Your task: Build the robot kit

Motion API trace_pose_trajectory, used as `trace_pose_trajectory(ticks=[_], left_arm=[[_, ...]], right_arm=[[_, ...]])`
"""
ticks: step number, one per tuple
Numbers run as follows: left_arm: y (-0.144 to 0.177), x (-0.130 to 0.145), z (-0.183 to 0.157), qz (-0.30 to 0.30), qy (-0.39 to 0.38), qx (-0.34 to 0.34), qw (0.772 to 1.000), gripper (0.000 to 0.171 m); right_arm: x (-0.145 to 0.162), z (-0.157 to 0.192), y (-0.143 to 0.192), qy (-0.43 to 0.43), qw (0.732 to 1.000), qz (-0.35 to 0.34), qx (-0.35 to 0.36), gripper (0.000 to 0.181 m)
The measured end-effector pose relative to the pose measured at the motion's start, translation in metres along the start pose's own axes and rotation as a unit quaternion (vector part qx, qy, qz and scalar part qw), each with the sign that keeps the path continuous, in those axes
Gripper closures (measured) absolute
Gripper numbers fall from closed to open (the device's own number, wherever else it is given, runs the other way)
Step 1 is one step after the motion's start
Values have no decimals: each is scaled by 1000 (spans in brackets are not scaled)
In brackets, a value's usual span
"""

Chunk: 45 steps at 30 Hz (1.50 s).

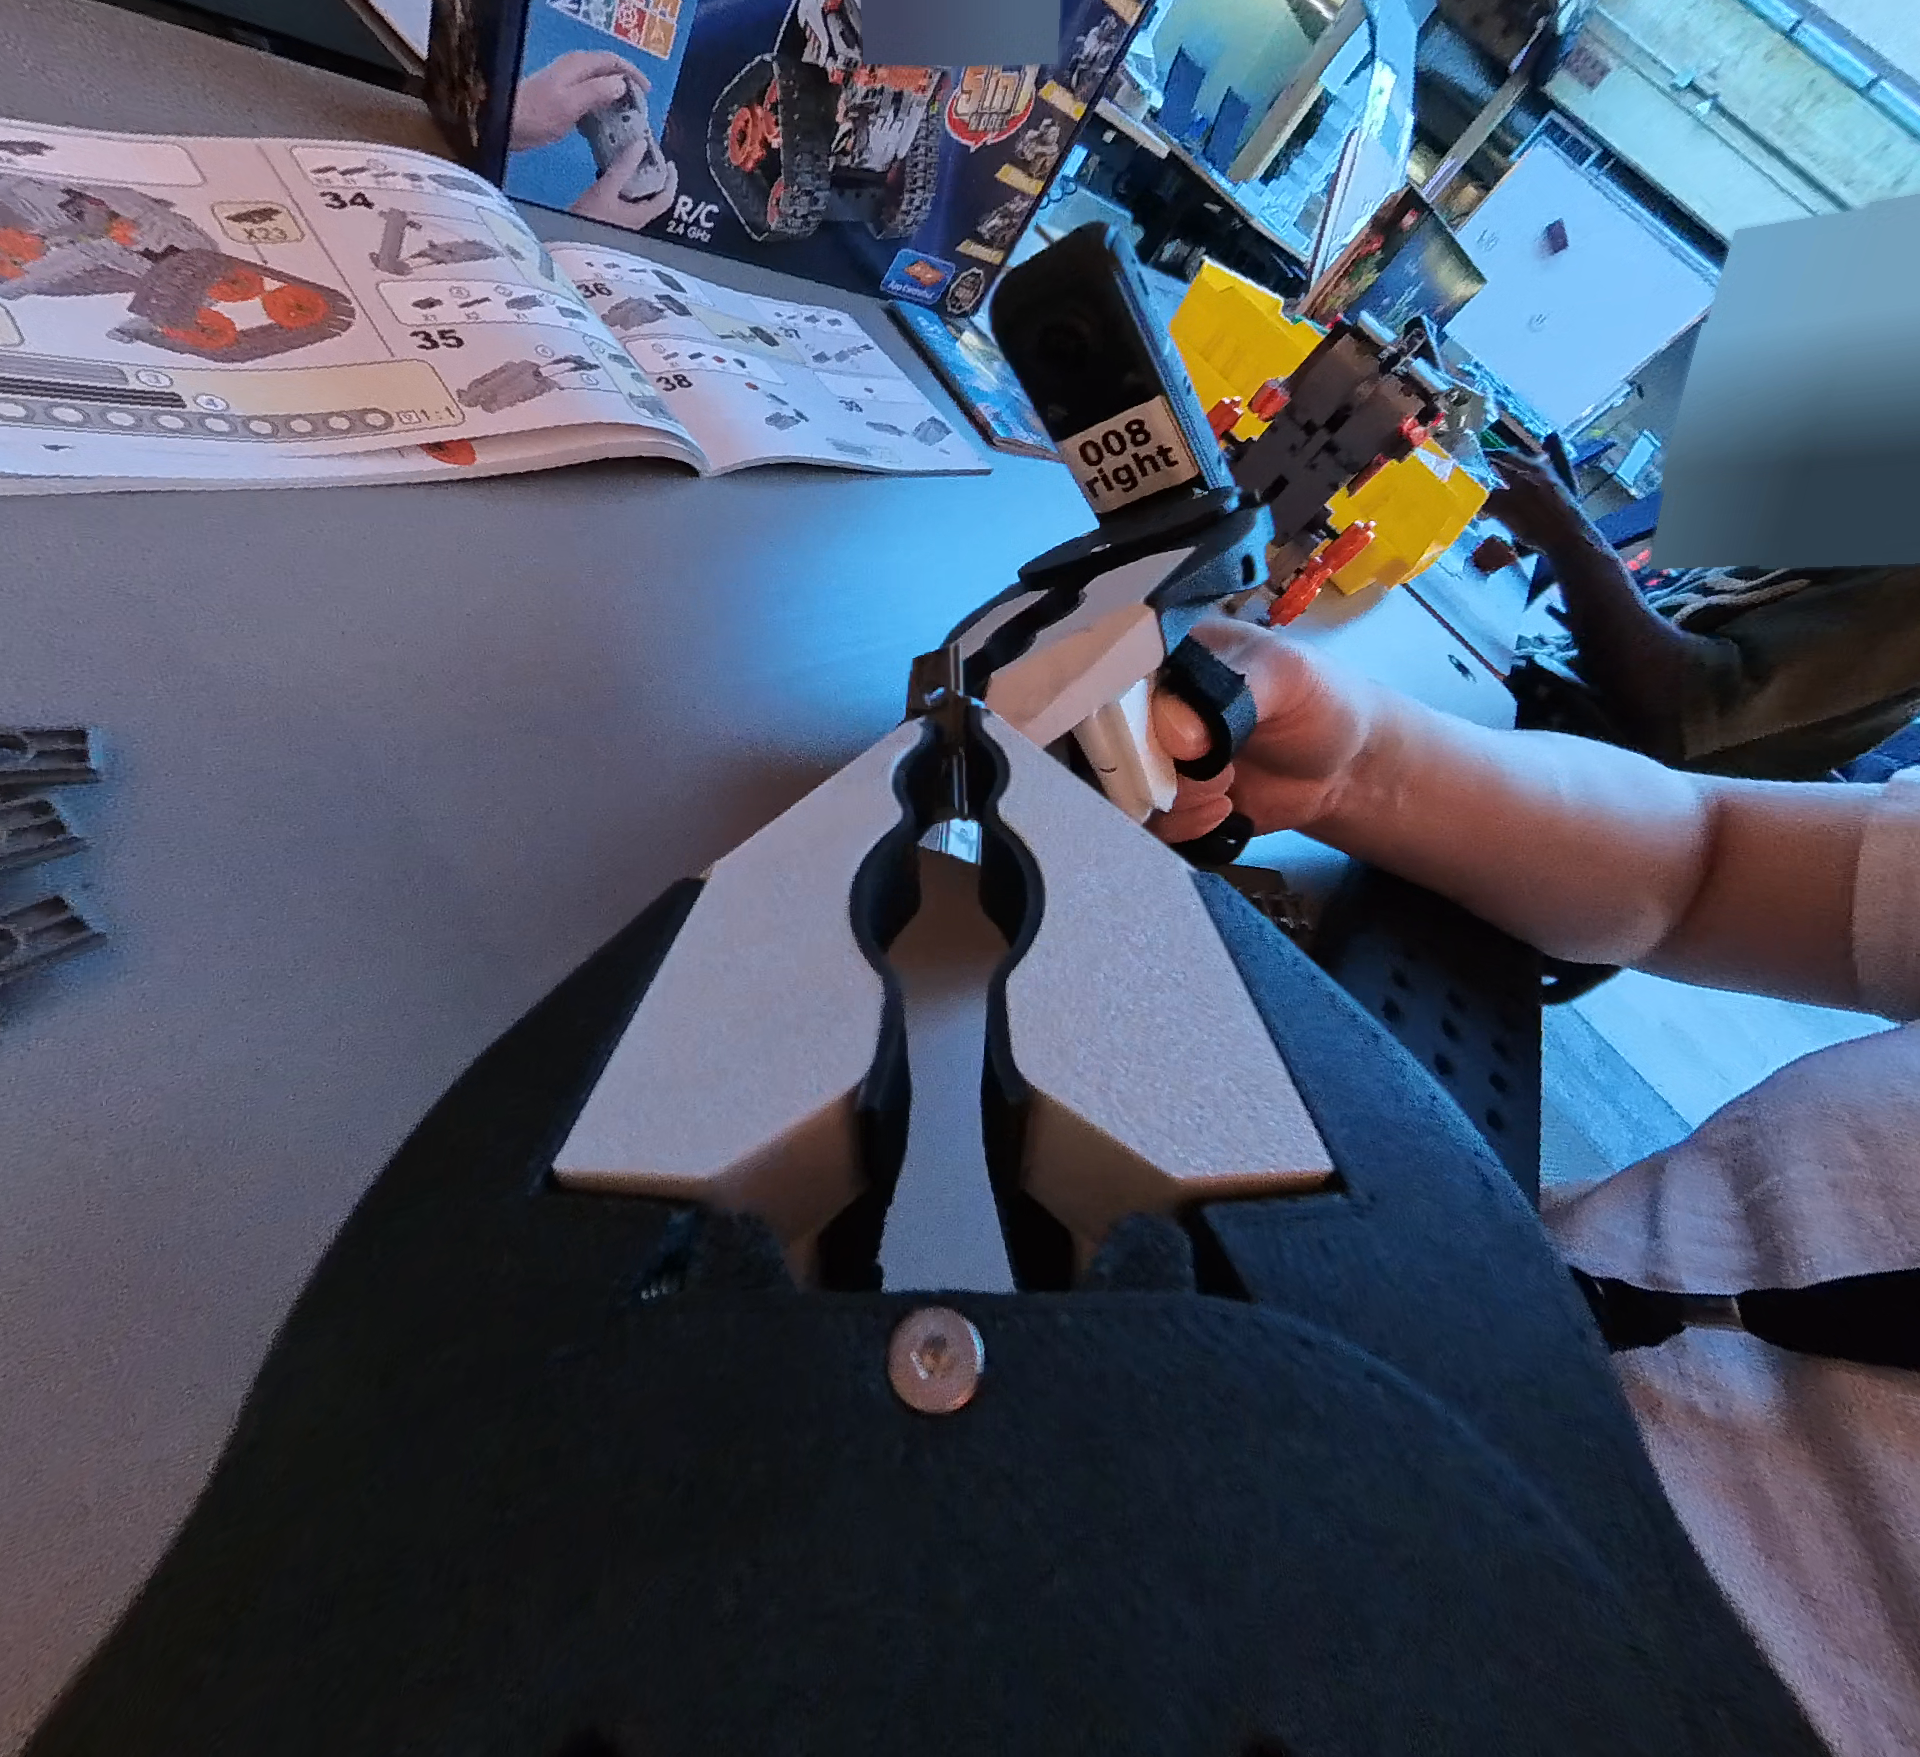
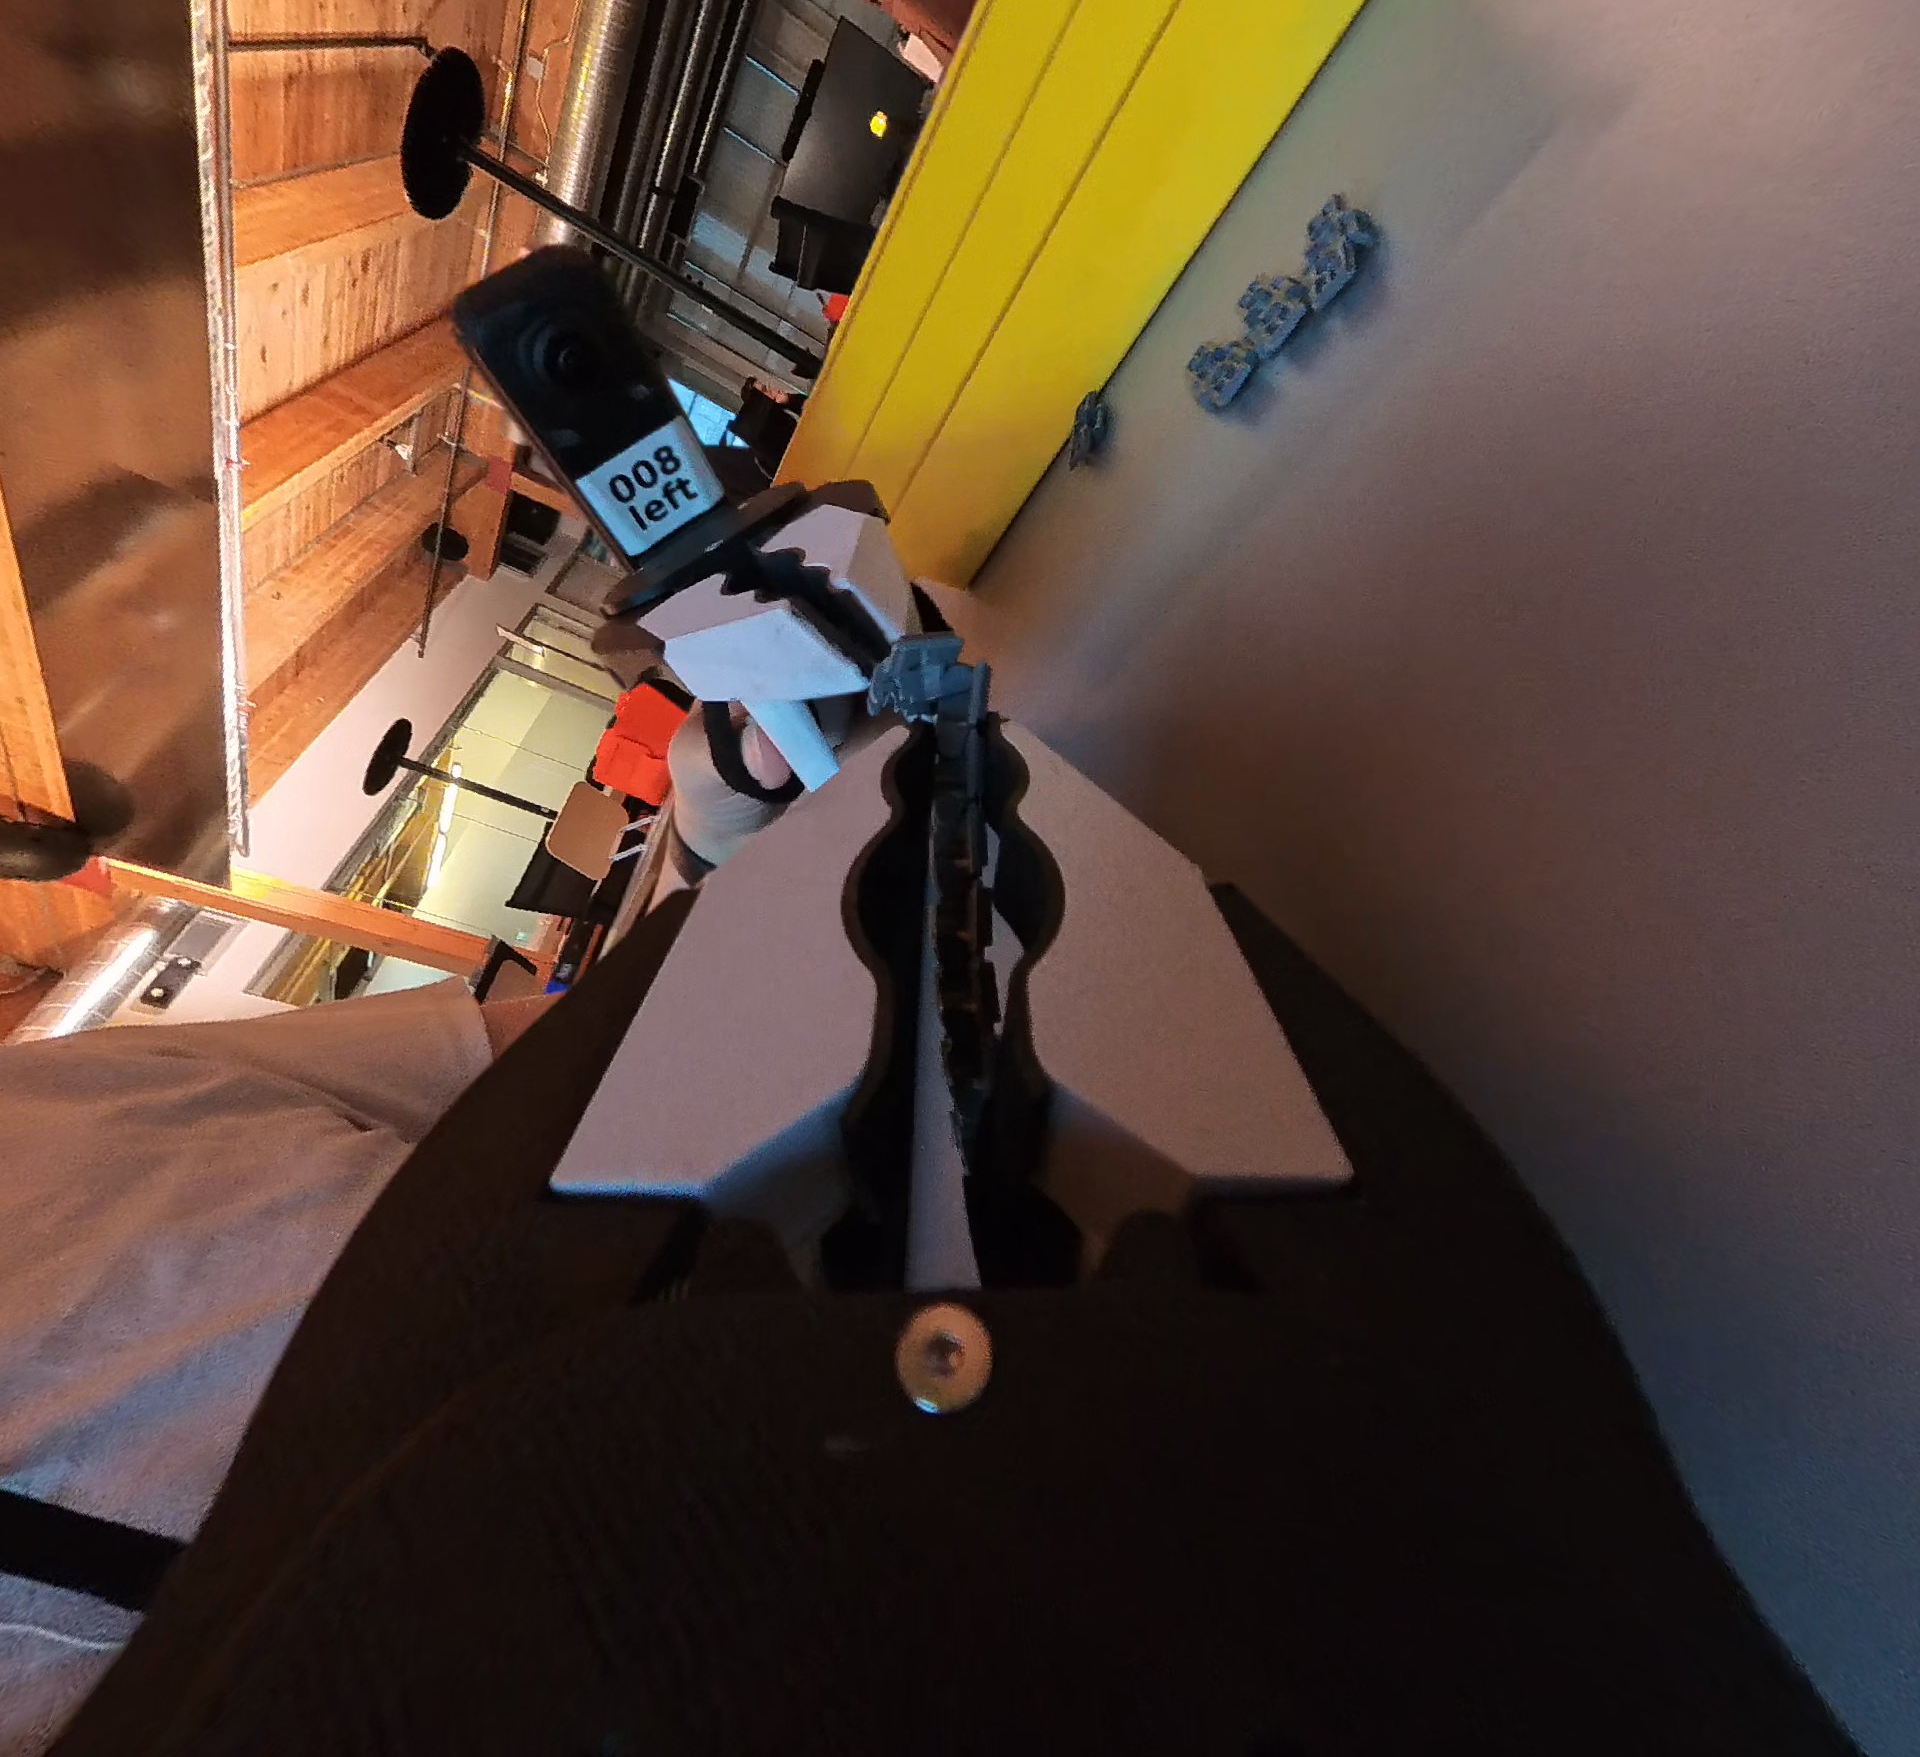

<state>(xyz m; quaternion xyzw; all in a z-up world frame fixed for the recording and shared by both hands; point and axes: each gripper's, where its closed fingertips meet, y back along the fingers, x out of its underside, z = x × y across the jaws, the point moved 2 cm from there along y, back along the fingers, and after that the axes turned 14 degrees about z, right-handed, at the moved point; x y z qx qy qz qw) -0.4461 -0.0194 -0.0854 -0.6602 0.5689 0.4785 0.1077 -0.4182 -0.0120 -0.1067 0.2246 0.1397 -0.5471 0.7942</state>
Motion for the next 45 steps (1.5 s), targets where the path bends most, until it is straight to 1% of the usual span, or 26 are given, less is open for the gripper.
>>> trace_pose_trajectory(ticks=[3, 5, 6, 7, 8, 11, 13, 16, 19, 22, 25, 27, 29, 31, 35, 38, 45], left_arm=[[2, 0, -1, -2, 5, 10, 1000, 169], [5, -1, -4, -5, 11, 29, 1000, 166], [7, -3, -6, -9, 15, 42, 999, 158], [9, -4, -6, -15, 23, 48, 998, 146], [12, -6, -6, -22, 26, 52, 998, 140], [18, -9, -12, -41, 30, 70, 996, 137], [18, -6, -23, -38, 19, 80, 996, 136], [15, -6, -41, -48, -23, 69, 996, 135], [15, -10, -57, -68, -95, 27, 993, 133], [17, -11, -72, -76, -164, -13, 983, 136], [21, -13, -81, -91, -215, -45, 971, 139], [23, -11, -84, -93, -247, -65, 962, 141], [24, -9, -88, -92, -280, -77, 953, 146], [25, -7, -89, -85, -297, -92, 947, 146], [26, -8, -88, -88, -294, -96, 947, 145], [25, -9, -88, -95, -293, -96, 947, 147], [23, -10, -90, -128, -286, -92, 945, 149]], right_arm=[[1, 2, -1, 8, 1000, 2, -1, 176], [0, 5, -1, 16, 1000, 0, -12, 174], [-1, 8, 0, 22, 1000, -6, -19, 174], [-3, 10, 1, 30, 999, -13, -24, 174], [-4, 11, 2, 40, 999, -20, -25, 174], [-10, 25, 7, 100, 993, -46, -48, 174], [-12, 37, 9, 158, 984, -61, -57, 174], [-8, 55, 10, 245, 966, -63, -61, 175], [-4, 71, 12, 314, 944, -70, -68, 175], [2, 83, 14, 381, 919, -78, -67, 175], [6, 89, 15, 423, 899, -86, -65, 175], [9, 91, 15, 437, 893, -85, -67, 175], [10, 93, 15, 445, 888, -84, -73, 175], [12, 94, 14, 450, 885, -86, -79, 175], [12, 95, 14, 462, 880, -86, -77, 175], [12, 94, 14, 463, 879, -88, -75, 175], [12, 95, 16, 467, 876, -93, -78, 175]])
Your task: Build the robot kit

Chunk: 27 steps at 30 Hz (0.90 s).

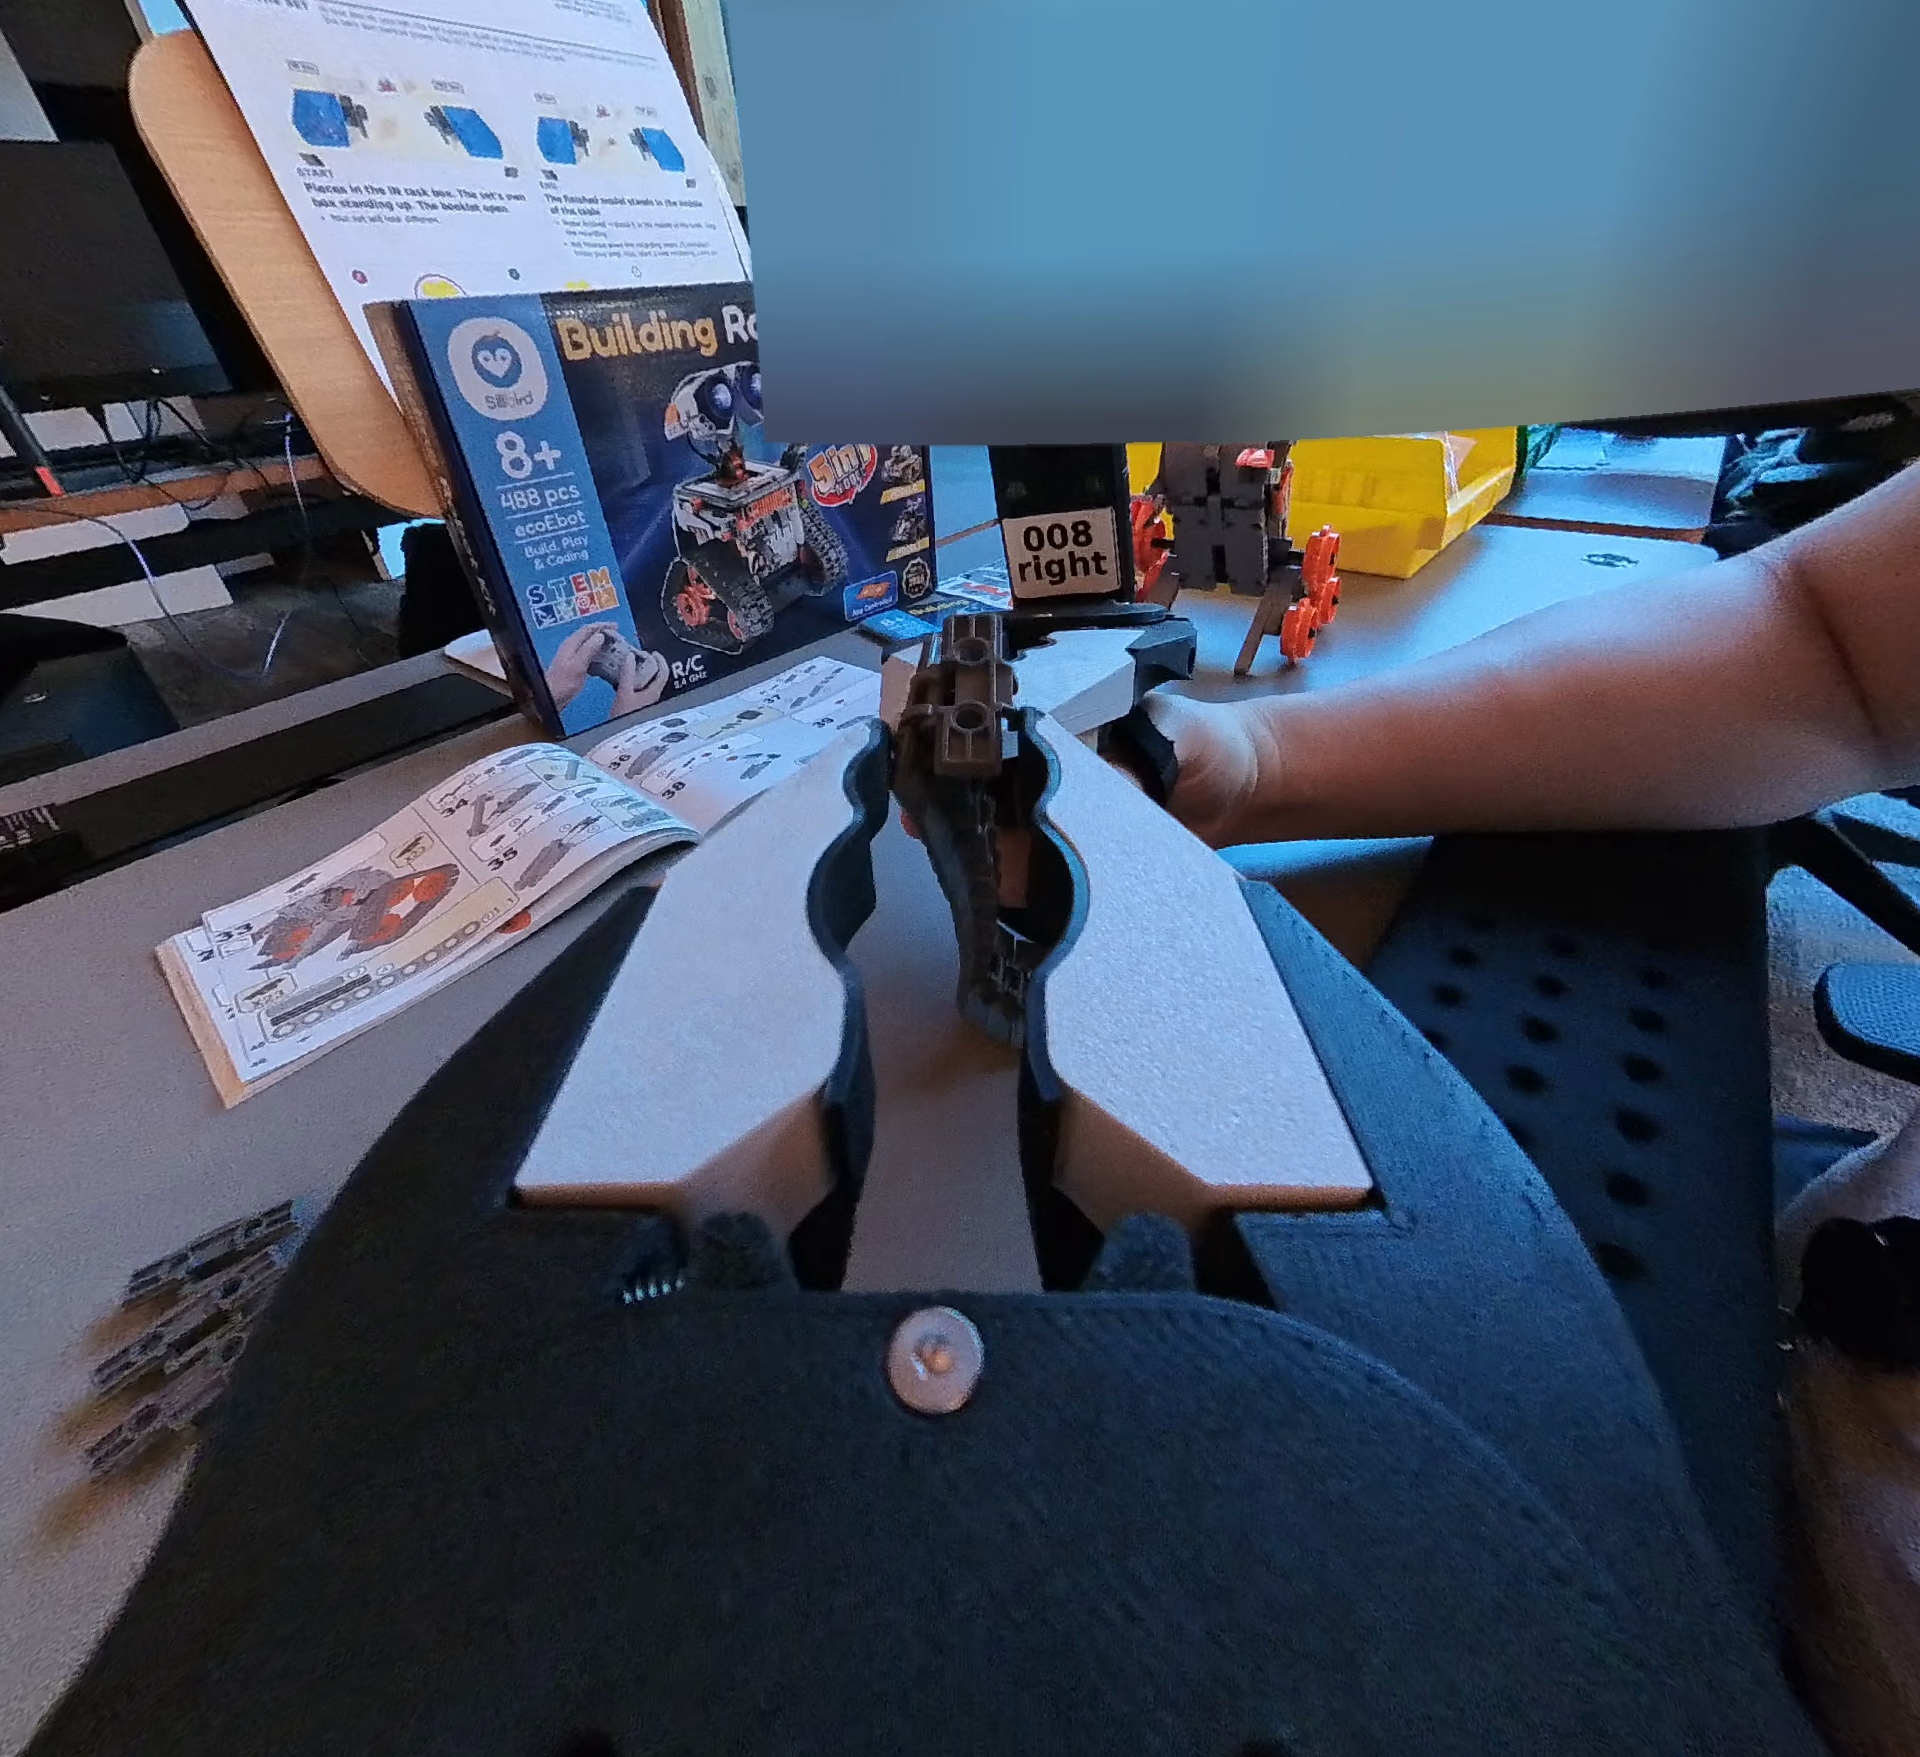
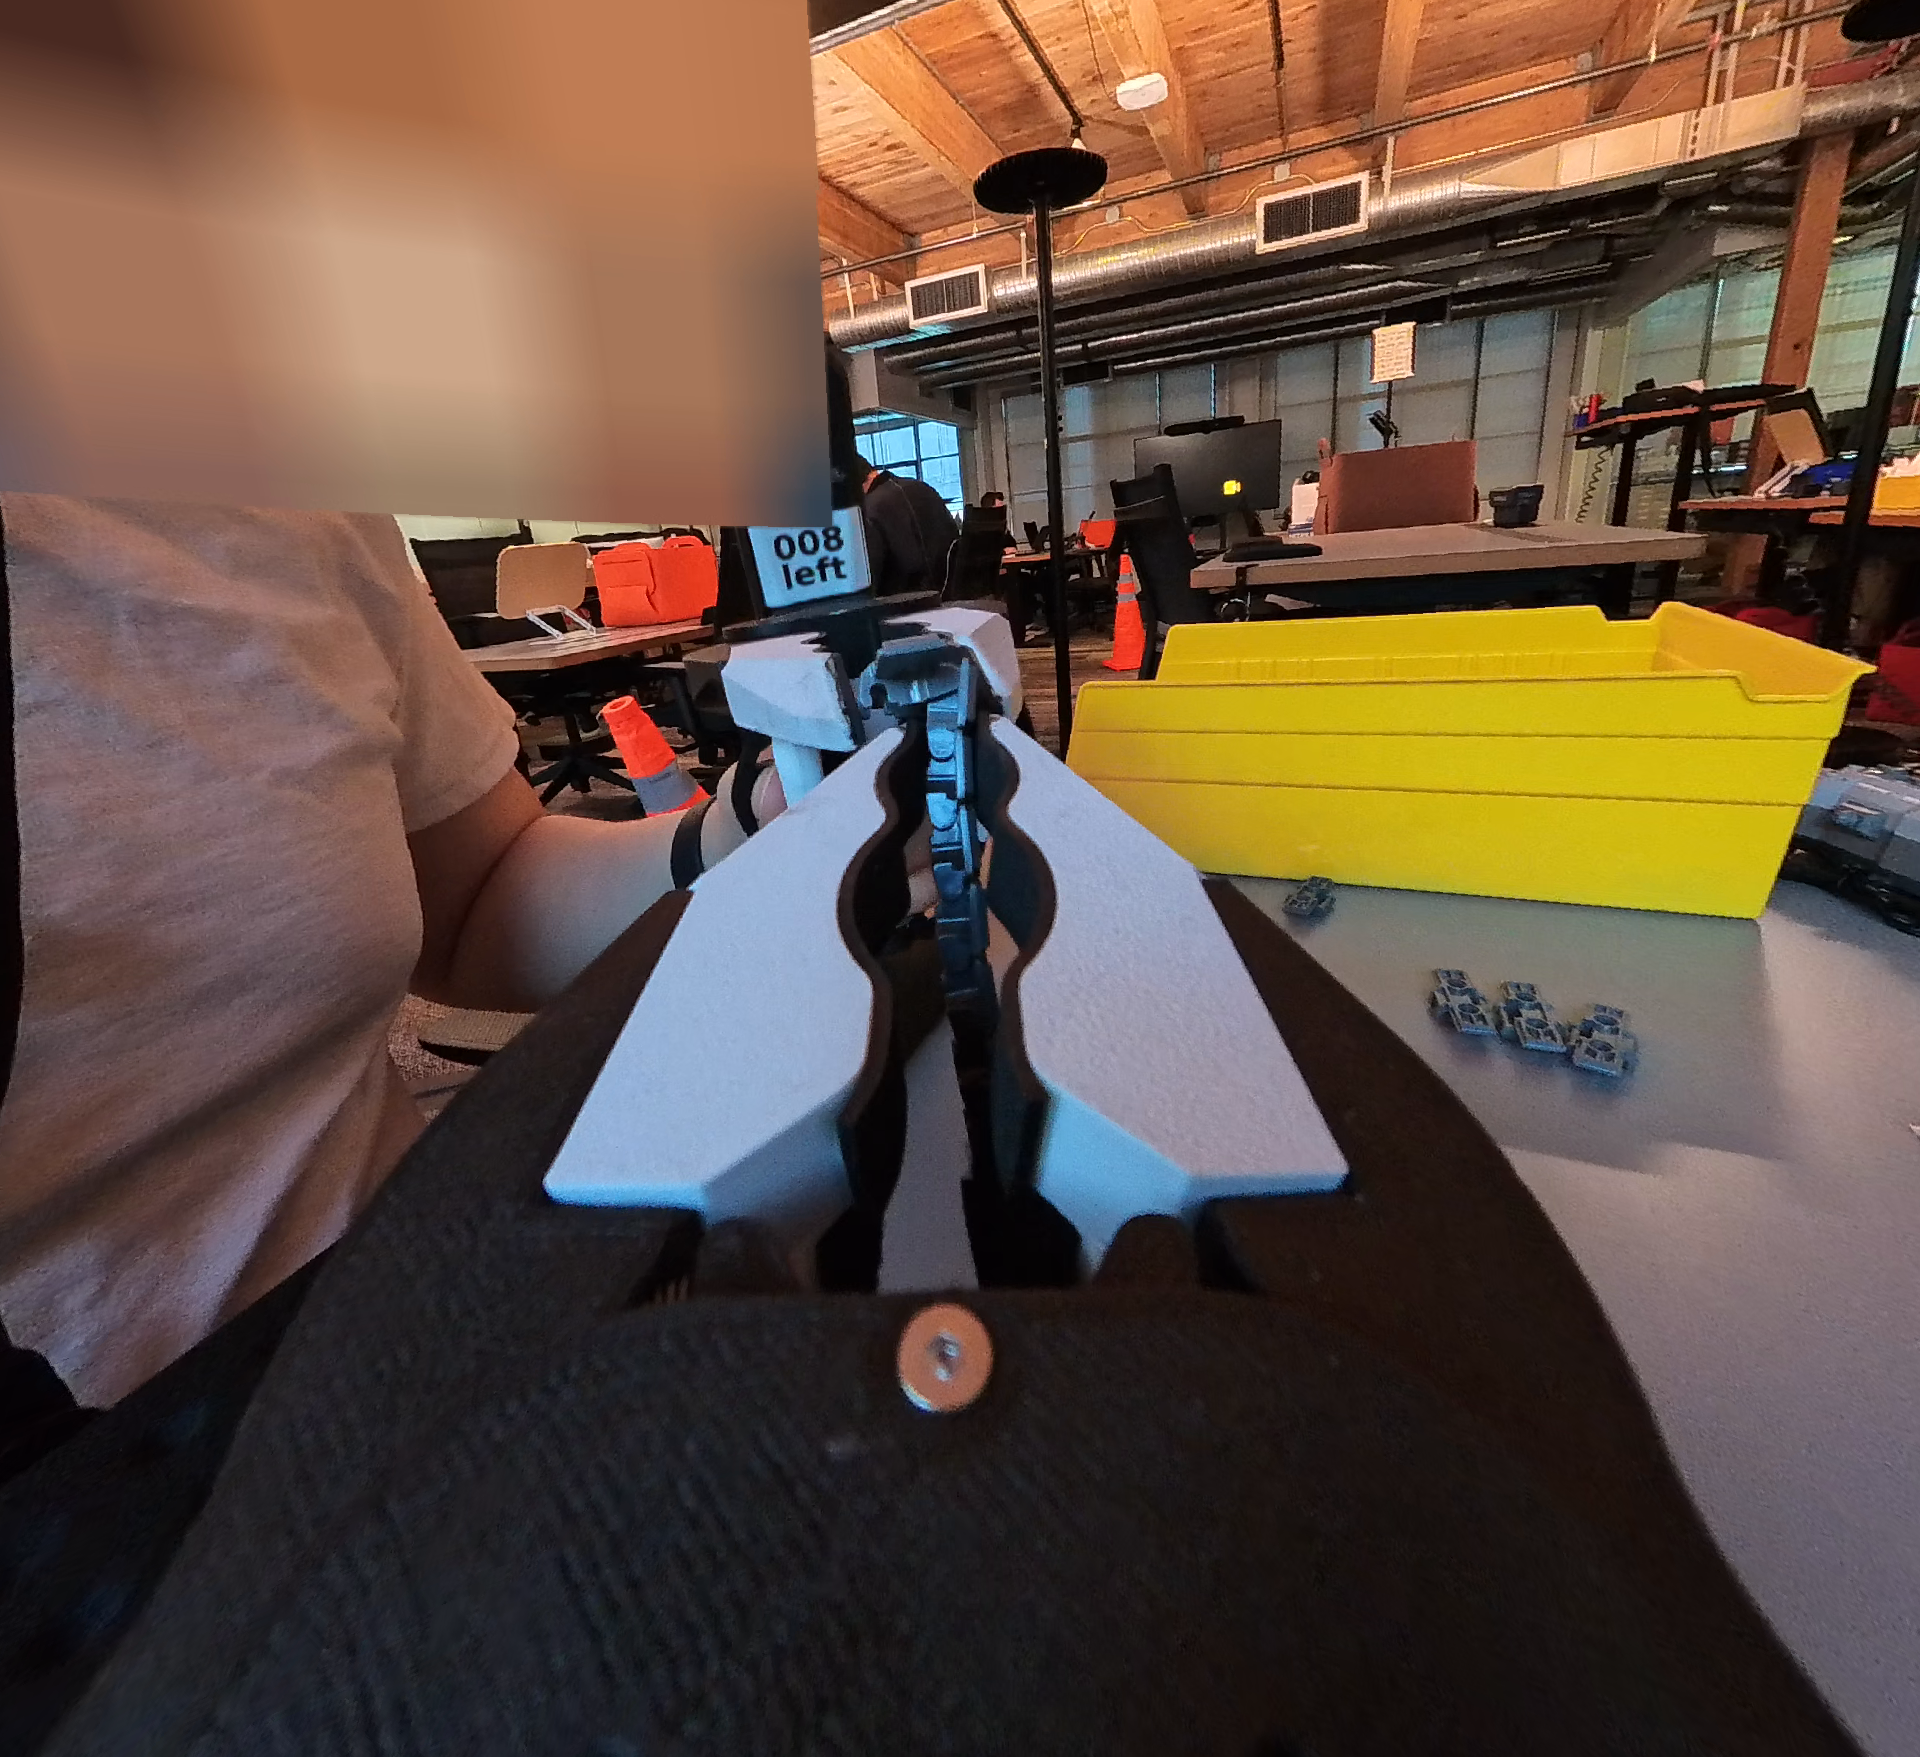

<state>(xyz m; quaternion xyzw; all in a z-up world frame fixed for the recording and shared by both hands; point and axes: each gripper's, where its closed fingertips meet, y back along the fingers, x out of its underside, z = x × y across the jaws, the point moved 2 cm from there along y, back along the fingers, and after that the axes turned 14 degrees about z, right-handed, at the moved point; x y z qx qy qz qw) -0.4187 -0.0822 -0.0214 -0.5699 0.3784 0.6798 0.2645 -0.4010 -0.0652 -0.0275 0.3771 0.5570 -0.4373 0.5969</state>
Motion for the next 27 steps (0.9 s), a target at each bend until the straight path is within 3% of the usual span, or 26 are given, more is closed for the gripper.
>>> trace_pose_trajectory(ticks=[19, 27], left_arm=[[3, -2, -10, -24, -25, 1, 999, 150], [-1, -1, -10, -31, 10, 45, 998, 145]], right_arm=[[0, 10, -2, -5, 999, -12, -47, 174], [0, 12, -1, -16, 998, -14, -65, 175]])
